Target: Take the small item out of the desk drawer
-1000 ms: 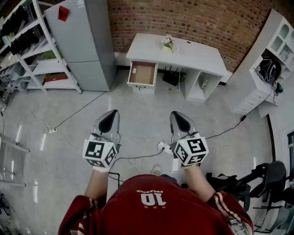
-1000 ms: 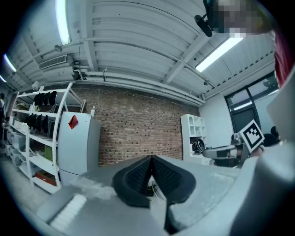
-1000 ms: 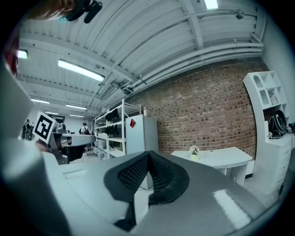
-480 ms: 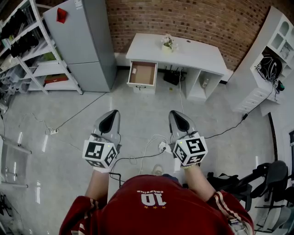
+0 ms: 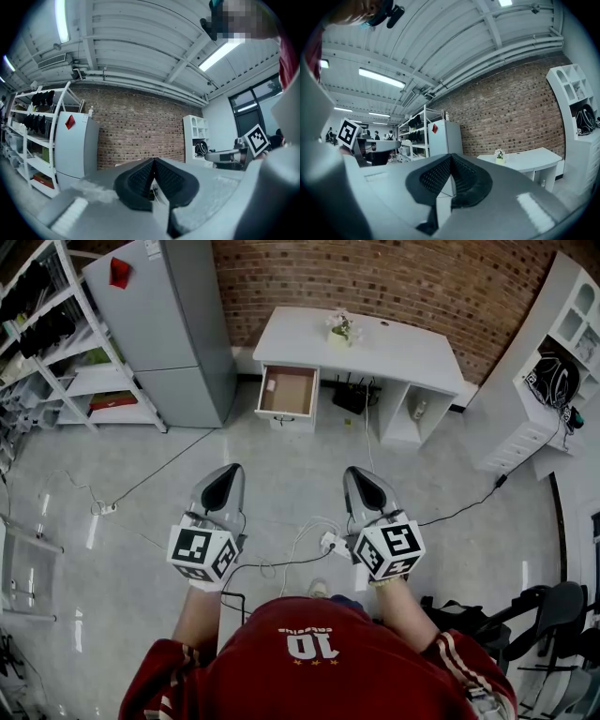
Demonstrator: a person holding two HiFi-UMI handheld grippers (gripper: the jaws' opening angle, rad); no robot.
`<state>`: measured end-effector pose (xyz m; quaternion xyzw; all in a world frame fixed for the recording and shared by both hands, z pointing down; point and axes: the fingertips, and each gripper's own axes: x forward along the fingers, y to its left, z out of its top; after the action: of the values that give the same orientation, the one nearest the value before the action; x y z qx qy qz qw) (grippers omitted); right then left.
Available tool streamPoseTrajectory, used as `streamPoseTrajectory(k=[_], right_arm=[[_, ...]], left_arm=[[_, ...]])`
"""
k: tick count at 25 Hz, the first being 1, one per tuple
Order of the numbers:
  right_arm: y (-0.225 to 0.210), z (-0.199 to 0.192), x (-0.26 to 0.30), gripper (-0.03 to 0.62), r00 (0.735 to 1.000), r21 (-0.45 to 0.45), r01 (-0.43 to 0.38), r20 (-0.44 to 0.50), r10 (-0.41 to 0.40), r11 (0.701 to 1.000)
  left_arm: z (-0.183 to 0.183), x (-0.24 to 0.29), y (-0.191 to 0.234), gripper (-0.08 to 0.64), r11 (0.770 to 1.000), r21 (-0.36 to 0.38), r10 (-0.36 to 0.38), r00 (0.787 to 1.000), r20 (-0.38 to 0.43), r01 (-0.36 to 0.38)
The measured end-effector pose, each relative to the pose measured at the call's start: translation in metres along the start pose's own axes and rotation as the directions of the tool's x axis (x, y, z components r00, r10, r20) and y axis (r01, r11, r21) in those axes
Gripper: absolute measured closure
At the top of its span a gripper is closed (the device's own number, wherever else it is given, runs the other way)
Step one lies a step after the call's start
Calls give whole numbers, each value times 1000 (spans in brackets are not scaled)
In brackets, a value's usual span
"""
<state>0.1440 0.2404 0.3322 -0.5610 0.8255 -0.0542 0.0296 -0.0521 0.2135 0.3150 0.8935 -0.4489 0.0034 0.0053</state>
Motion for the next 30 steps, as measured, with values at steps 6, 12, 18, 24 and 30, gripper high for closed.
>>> streamPoseTrajectory(k=[6, 12, 18, 24, 30], right_arm=[[-36, 3, 11, 600, 1000, 17, -28, -5, 28, 999], [-68, -4, 21, 600, 998, 30, -60, -16, 61, 998], [-68, -14, 35, 600, 994, 67, -109, -22, 111, 992], [-64, -24, 68, 600, 989, 78, -137, -48, 141, 987], [-72, -26, 119, 600, 989, 55, -125, -68, 129, 991]], left_arm=[[0, 33, -8, 557, 1000, 4, 5, 1000, -18, -5], [3, 51, -9, 557, 998, 30, 49, 998, -33, -48], [2, 60, -5, 557, 996, 42, 75, 996, -53, -73], [-8, 76, 15, 557, 997, -14, 69, 996, -55, -70], [-21, 117, 58, 557, 998, -24, 60, 997, -45, -61]])
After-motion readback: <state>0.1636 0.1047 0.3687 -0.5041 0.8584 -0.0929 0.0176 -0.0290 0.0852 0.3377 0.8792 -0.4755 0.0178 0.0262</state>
